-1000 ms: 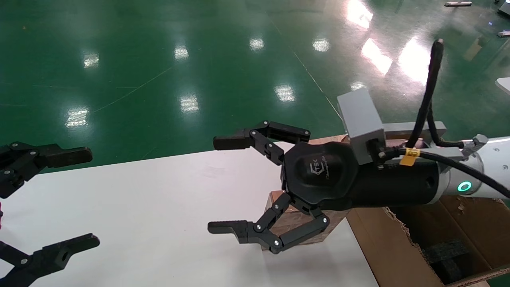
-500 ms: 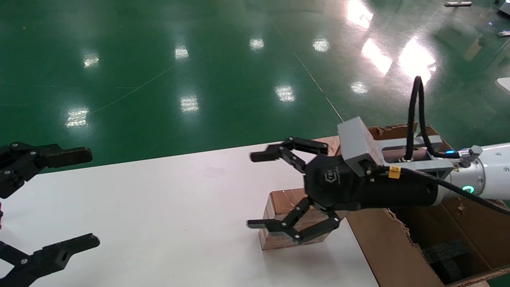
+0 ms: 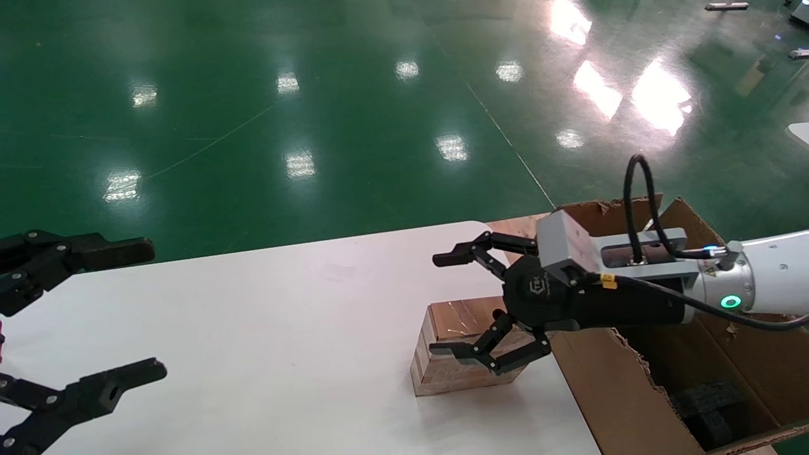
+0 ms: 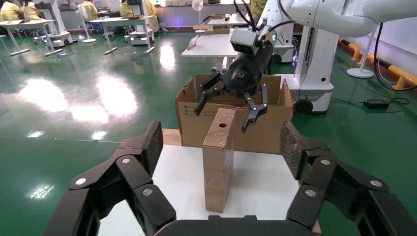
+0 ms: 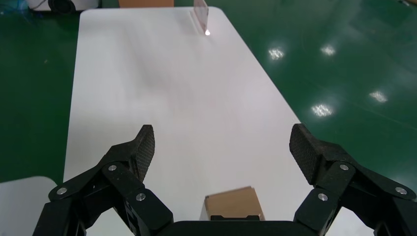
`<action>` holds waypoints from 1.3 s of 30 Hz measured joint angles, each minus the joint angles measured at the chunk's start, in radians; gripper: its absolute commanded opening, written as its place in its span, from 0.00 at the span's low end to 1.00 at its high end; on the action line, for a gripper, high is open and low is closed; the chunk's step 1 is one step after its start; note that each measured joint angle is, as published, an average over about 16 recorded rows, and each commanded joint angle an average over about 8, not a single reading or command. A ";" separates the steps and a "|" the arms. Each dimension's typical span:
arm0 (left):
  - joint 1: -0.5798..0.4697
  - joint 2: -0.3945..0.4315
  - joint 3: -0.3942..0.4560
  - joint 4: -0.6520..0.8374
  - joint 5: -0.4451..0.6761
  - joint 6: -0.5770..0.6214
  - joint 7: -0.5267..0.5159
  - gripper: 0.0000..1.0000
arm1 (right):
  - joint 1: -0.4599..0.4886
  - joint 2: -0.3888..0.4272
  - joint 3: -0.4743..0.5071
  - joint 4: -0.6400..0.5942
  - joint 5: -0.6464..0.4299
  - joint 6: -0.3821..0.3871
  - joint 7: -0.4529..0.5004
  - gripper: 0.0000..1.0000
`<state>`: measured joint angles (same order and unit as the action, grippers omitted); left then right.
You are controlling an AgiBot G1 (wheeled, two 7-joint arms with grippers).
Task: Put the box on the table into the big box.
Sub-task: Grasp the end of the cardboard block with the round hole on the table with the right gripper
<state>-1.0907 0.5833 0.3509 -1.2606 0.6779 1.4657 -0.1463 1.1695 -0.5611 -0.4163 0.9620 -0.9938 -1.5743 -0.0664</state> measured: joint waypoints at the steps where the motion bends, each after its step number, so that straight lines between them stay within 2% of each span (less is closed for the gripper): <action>1: 0.000 0.000 0.000 0.000 0.000 0.000 0.000 0.00 | 0.006 -0.002 -0.008 -0.011 -0.006 0.000 -0.009 1.00; 17: 0.000 0.000 0.000 0.000 0.000 0.000 0.000 0.00 | 0.096 -0.021 -0.146 -0.204 -0.069 -0.011 -0.160 1.00; 39: 0.000 0.000 0.000 0.000 0.000 0.000 0.000 0.00 | 0.184 0.025 -0.349 -0.323 -0.005 -0.013 -0.269 1.00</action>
<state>-1.0908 0.5831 0.3513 -1.2606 0.6777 1.4655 -0.1461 1.3532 -0.5360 -0.7658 0.6389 -0.9983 -1.5878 -0.3350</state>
